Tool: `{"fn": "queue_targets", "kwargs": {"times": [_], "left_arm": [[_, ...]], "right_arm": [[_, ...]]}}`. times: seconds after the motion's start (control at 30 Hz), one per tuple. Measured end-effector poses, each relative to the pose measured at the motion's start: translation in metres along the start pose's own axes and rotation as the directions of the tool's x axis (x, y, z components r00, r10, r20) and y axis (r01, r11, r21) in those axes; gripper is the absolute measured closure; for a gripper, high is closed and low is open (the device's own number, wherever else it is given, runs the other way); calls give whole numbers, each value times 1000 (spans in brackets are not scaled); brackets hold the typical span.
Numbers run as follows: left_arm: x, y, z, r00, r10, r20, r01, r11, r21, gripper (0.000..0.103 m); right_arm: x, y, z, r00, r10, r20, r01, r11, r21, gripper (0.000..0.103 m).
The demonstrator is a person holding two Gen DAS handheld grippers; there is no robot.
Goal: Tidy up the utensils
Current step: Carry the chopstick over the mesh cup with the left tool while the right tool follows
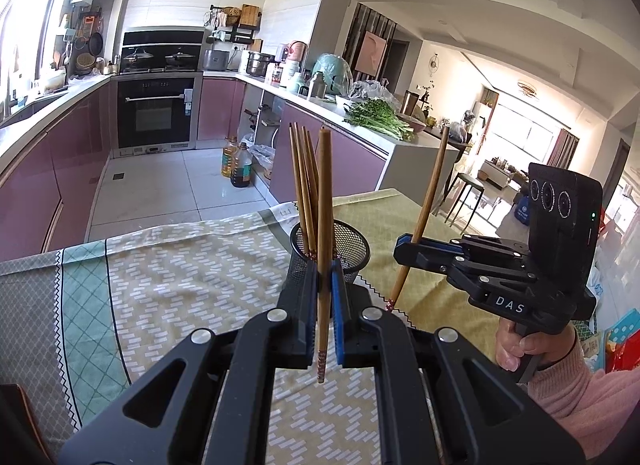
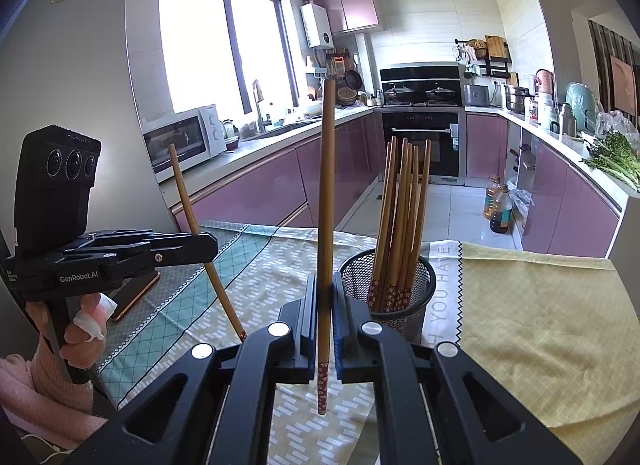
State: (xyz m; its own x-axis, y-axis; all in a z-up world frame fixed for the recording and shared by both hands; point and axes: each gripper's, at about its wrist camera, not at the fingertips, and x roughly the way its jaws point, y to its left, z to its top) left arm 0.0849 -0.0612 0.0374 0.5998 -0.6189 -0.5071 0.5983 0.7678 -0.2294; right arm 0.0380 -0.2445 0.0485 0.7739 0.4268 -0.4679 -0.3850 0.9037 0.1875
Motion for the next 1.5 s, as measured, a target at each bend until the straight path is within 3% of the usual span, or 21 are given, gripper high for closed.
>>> {"fn": "queue_targets", "kwargs": {"times": [1.5], "left_arm": [[6, -12, 23, 1000, -21, 22, 21, 1000, 24, 96]], "right_arm": [[-1, -7, 15, 999, -8, 35, 8, 1000, -1, 97]]}}
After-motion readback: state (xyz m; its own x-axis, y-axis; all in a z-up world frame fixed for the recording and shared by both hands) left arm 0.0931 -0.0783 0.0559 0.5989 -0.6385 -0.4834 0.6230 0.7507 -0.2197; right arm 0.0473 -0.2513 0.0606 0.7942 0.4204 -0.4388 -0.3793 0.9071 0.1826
